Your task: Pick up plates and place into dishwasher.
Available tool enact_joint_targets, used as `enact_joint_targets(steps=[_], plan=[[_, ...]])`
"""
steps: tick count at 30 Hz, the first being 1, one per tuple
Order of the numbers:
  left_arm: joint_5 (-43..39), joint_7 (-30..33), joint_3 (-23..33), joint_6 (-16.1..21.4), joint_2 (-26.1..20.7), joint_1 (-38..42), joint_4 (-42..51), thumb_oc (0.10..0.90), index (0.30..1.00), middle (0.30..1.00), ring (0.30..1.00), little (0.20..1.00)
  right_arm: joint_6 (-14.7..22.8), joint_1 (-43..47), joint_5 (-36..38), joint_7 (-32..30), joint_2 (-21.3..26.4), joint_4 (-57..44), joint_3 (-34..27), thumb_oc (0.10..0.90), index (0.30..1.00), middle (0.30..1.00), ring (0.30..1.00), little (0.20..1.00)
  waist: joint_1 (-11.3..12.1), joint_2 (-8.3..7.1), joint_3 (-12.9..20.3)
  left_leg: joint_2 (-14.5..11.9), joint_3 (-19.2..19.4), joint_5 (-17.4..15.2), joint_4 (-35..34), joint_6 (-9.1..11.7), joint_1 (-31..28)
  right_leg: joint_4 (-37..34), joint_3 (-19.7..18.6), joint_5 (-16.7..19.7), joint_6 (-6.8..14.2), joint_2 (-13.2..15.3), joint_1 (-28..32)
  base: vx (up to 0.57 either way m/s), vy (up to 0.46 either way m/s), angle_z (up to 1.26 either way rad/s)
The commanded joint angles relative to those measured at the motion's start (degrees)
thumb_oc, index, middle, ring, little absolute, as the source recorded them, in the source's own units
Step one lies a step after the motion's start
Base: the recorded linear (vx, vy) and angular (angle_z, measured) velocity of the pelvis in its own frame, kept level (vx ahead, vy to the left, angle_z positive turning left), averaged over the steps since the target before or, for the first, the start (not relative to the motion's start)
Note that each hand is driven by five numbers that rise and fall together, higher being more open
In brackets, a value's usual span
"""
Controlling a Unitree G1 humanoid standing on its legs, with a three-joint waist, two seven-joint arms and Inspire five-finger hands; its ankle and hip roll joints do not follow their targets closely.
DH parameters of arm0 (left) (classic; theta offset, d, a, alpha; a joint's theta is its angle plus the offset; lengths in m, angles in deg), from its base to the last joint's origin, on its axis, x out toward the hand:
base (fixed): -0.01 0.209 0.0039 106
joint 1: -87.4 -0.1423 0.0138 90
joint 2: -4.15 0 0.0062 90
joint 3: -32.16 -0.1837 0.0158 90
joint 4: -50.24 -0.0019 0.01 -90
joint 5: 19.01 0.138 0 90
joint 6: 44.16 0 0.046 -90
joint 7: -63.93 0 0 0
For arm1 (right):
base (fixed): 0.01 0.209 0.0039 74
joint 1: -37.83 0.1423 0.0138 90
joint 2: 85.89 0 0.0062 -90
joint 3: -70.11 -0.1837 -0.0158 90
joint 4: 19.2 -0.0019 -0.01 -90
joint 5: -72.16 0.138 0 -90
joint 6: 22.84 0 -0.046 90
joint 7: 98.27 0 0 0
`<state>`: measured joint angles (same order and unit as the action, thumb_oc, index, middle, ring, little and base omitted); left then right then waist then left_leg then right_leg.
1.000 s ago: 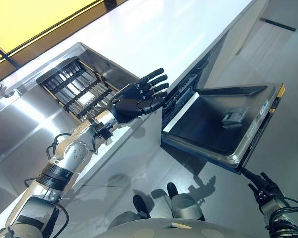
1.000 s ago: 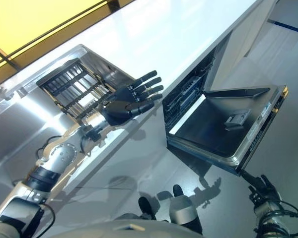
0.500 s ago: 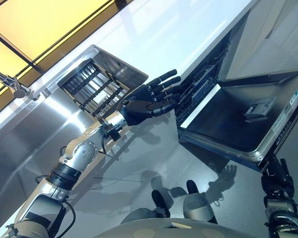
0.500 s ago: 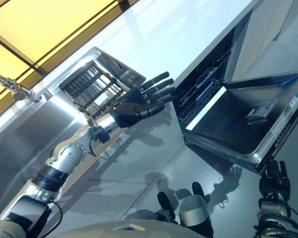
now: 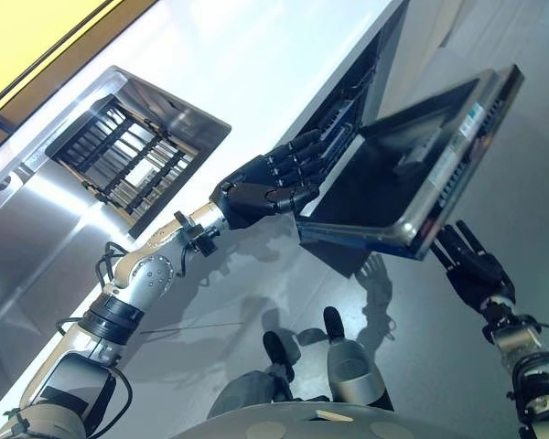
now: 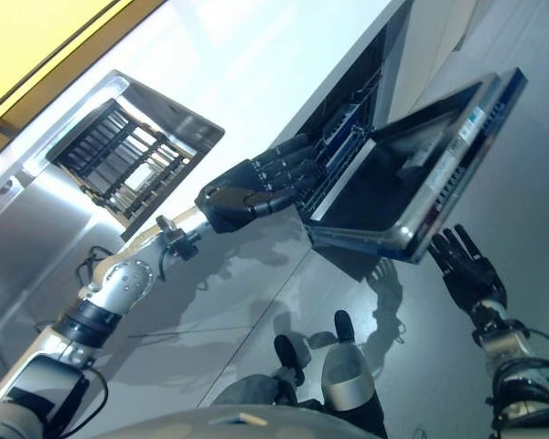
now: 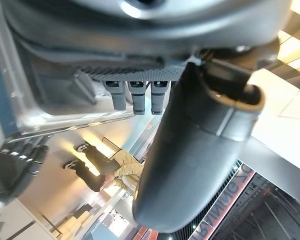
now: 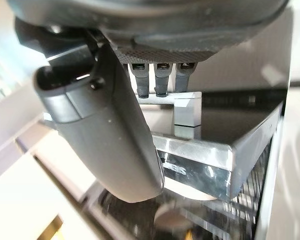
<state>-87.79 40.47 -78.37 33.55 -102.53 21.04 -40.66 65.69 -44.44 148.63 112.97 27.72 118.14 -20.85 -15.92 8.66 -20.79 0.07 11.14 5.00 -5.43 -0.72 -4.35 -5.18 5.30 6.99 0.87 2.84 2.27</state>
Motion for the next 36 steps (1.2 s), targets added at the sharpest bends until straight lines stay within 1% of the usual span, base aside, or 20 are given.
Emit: enact_joint_targets(steps=[1, 6, 12, 16, 19, 22, 24, 27, 29, 31, 32, 34, 35, 36], plan=[[-4.96, -3.62, -0.44, 4.88, 1.88, 8.45, 2.73, 0.8, 0.9, 0.9, 0.9, 0.9, -3.13, 32.02, 0.1, 13.85, -5.2, -11.35, 8.91, 0.8, 0.9, 0.9, 0.9, 0.9, 7.51, 1.61, 2.52, 0.72, -0.4, -5.88, 4.96, 0.5, -1.23, 9.86, -0.95, -8.5, 2.17, -1.15, -1.4, 0.1, 0.005, -0.05], [-4.67, -2.99, -1.2, 5.37, 3.17, 8.13, 2.23, 0.8, 0.9, 0.9, 0.9, 0.9, -2.42, 33.72, 1.28, 13.34, -6.56, -9.77, 10.15, 0.8, 0.9, 0.9, 0.9, 0.9, 8.57, 1.12, 3.53, 0.78, -1.13, -5.86, 4.63, 0.47, -2.03, 9.5, -0.56, -8.71, 1.87, -1.27, -0.22, 0.05, 0.004, 0.02], [-4.22, -2.98, -2.22, 6.4, 4.55, 8.54, 1.16, 0.8, 0.9, 0.9, 0.9, 0.9, -0.05, 35.08, 4.4, 12.48, -9.39, -8.98, 11.1, 0.8, 0.9, 0.9, 0.9, 0.9, 9.86, 0.34, 4.39, 1.07, -2.29, -5.77, 4.12, 0.32, -2.37, 8.41, 0.26, -8.39, 1.62, -1.4, 0.85, 0.02, -0.006, 0.23], [-3.96, -2.88, -2.69, 7.05, 5.39, 8.51, 0.5, 0.8, 0.9, 0.9, 0.9, 0.9, 0.35, 35.41, 4.13, 12.01, -10.84, -8.08, 11.78, 0.8, 0.9, 0.9, 0.9, 0.9, 10.59, -0.3, 5.12, 1.44, -3.23, -5.67, 3.76, 0.2, -2.52, 7.58, 0.66, -8.12, 1.51, -1.55, 1.53, 0.04, -0.005, 0.36], [-3.39, -2.89, -2.63, 6.87, 6.24, 8.29, -0.16, 0.8, 0.9, 0.9, 0.9, 0.9, 1.06, 35.43, 2.42, 10.82, -12.22, -6.43, 12.99, 0.8, 0.9, 0.9, 0.9, 0.9, 11.42, -1.0, 5.95, 1.62, -4.12, -5.56, 3.41, 0.16, -2.78, 6.96, 1.15, -8.05, 1.42, -1.6, 2.26, 0.06, -0.008, 0.1], [-3.51, -3.09, -2.49, 6.56, 6.08, 8.44, -0.63, 0.8, 0.9, 0.9, 0.9, 0.9, 1.06, 35.14, 1.49, 11.02, -12.43, -4.86, 13.36, 0.8, 0.9, 0.9, 0.9, 0.9, 11.86, -1.39, 6.46, 1.69, -4.48, -5.47, 3.19, 0.14, -2.87, 6.59, 1.52, -7.98, 1.41, -1.67, 2.63, 0.04, -0.012, 0.1], [-3.62, -3.69, -1.94, 6.04, 5.38, 8.58, -1.01, 0.8, 0.9, 0.9, 0.9, 0.9, 1.83, 33.89, -1.89, 8.94, -11.98, -2.98, 13.37, 0.8, 0.9, 0.9, 0.9, 0.9, 12.36, -1.97, 6.97, 1.73, -5.04, -5.36, 2.78, 0.16, -3.08, 6.16, 2.06, -7.88, 1.43, -1.71, 3.08, 0.05, -0.018, 0.13], [-3.47, -3.93, -1.5, 5.73, 4.89, 8.65, -1.01, 0.8, 0.9, 0.9, 0.9, 0.9, 2.75, 32.55, -5.95, 8.77, -11.27, -0.78, 13.25, 0.8, 0.9, 0.9, 0.9, 0.9, 12.63, -2.5, 7.36, 1.71, -5.36, -5.33, 2.41, 0.13, -3.26, 5.91, 2.42, -7.83, 1.46, -1.76, 3.27, 0.02, -0.01, 0.16], [-3.46, -4.17, -1.28, 5.58, 4.59, 8.54, -0.91, 0.8, 0.9, 0.9, 0.9, 0.9, 3.34, 31.67, -7.42, 8.81, -10.99, -0.19, 13.26, 0.8, 0.9, 0.9, 0.9, 0.9, 12.71, -2.79, 7.57, 1.7, -5.48, -5.34, 2.19, 0.12, -3.39, 5.8, 2.58, -7.83, 1.52, -1.8, 3.36, 0.01, -0.002, 0.03], [-2.52, -5.09, -0.42, 5.06, 4.43, 7.83, -0.42, 0.8, 0.9, 0.9, 0.9, 0.9, 6.27, 28.48, -13.4, 7.25, -10.74, -0.72, 13.33, 0.8, 0.9, 0.9, 0.9, 0.9, 12.73, -3.53, 7.99, 1.69, -5.67, -5.36, 1.86, 0.03, -3.62, 5.68, 2.8, -7.83, 1.59, -1.91, 3.56, 0.01, -0.013, 0.06], [-2.26, -5.37, 0.02, 4.95, 4.21, 7.19, 0.31, 0.8, 0.9, 0.9, 0.9, 0.9, 8.75, 25.87, -15.81, 5.62, -10.58, -1.53, 13.34, 0.8, 0.9, 0.9, 0.9, 0.9, 12.67, -3.92, 8.24, 1.66, -5.69, -5.39, 1.67, -0.06, -3.82, 5.64, 2.88, -7.85, 1.61, -1.99, 3.7, 0.01, -0.01, 0.05], [-2.15, -5.35, 0.22, 4.97, 4.23, 6.8, 0.61, 0.8, 0.9, 0.9, 0.9, 0.9, 9.94, 24.49, -16.84, 4.95, -10.62, -2.13, 13.35, 0.8, 0.9, 0.9, 0.9, 0.9, 12.61, -4.07, 8.42, 1.68, -5.72, -5.37, 1.55, -0.1, -3.94, 5.68, 2.93, -7.88, 1.63, -2.05, 3.74, 0.0, -0.001, 0.07], [-1.96, -5.62, 0.5, 5.04, 4.24, 6.38, 0.86, 0.8, 0.9, 0.9, 0.9, 0.9, 11.31, 22.74, -18.03, 4.37, -10.81, -2.79, 13.19, 0.8, 0.9, 0.9, 0.9, 0.9, 12.5, -4.24, 8.54, 1.68, -5.65, -5.38, 1.44, -0.17, -4.04, 5.71, 2.94, -7.9, 1.68, -2.11, 3.75, -0.01, 0.005, 0.11], [-0.73, -6.4, 1.31, 4.91, 4.49, 5.11, 1.83, 0.8, 0.9, 0.9, 0.9, 0.9, 14.32, 18.31, -20.07, 2.1, -11.57, -4.89, 12.84, 0.8, 0.9, 0.9, 0.9, 0.9, 12.23, -4.53, 8.81, 1.61, -5.48, -5.38, 1.23, -0.29, -4.3, 5.72, 2.92, -7.97, 1.73, -2.23, 3.84, -0.02, 0.01, 0.13]])
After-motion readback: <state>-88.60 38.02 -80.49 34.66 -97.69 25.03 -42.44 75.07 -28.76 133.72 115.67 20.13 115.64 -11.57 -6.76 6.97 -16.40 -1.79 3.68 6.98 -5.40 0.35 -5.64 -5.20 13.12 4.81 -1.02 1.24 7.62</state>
